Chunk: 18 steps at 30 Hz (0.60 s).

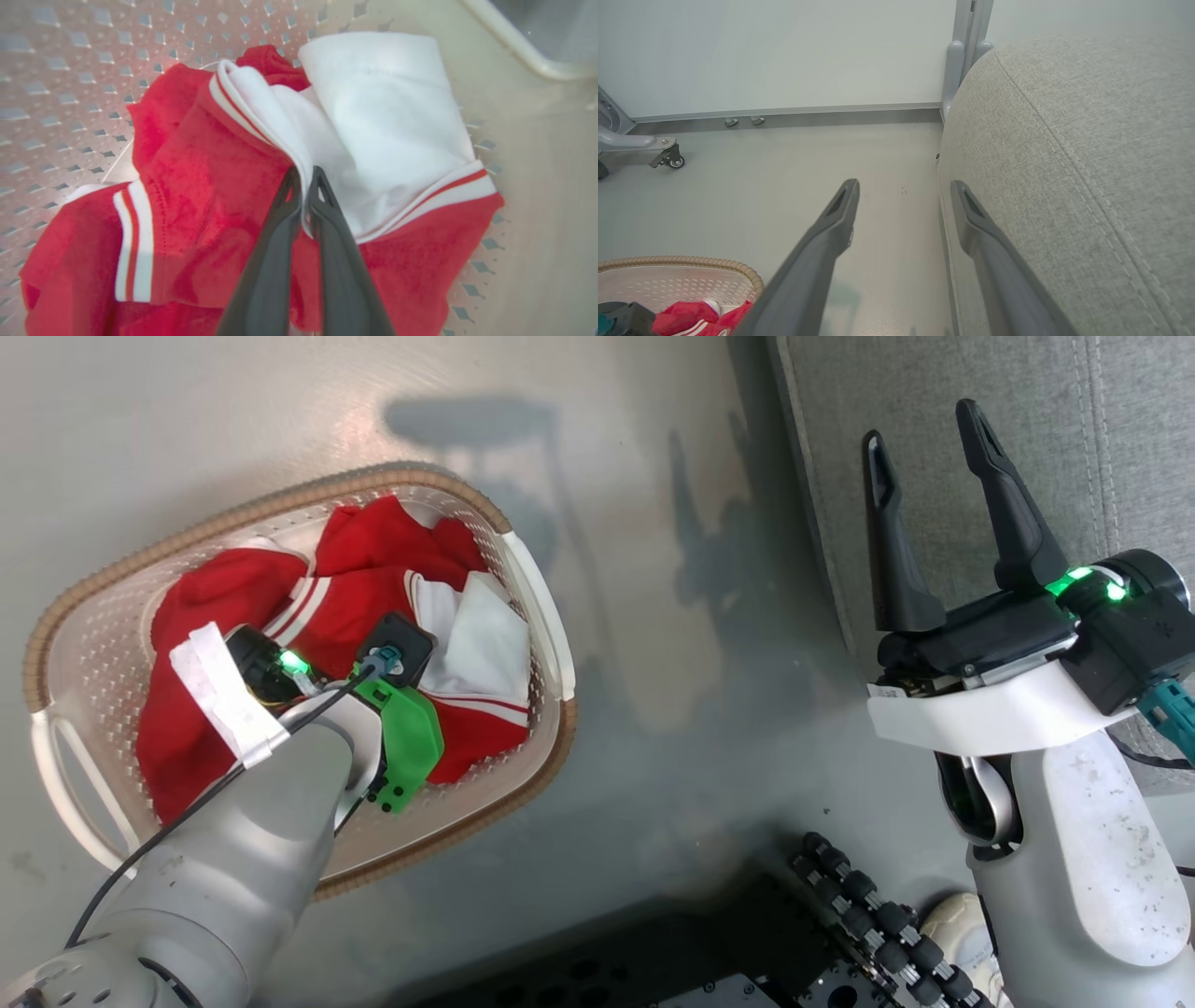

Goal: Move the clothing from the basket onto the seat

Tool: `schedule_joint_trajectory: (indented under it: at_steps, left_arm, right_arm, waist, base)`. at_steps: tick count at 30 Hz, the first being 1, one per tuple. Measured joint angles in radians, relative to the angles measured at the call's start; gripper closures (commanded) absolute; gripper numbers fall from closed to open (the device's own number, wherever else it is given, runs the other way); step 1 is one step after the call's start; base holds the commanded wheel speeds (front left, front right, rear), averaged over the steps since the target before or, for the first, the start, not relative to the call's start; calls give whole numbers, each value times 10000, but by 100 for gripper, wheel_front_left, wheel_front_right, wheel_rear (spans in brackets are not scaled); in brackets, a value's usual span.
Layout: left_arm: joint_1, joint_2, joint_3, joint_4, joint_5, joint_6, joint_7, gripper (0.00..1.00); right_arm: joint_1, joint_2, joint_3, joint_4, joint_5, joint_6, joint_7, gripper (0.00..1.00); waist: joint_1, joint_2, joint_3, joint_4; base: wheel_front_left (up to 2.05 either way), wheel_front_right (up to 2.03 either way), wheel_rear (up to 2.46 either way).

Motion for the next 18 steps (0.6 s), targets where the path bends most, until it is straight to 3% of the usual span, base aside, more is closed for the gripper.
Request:
schedule_joint_trajectory:
  at_steps: [13,18]
  left_arm:
    - [373,-299,-360,-426,-571,0,-500,100]
    - [492,-278,-31,-1200,-558,0,-523,100]
  right_arm:
    - [26,2,25,556,-299,0,0,0]
    - [94,2,-10,813,-447,0,0,0]
  waist:
    - [0,0,-1318,462]
    - [0,0,-1887,754]
  base:
    - [0,0,0]
    - [0,0,0]
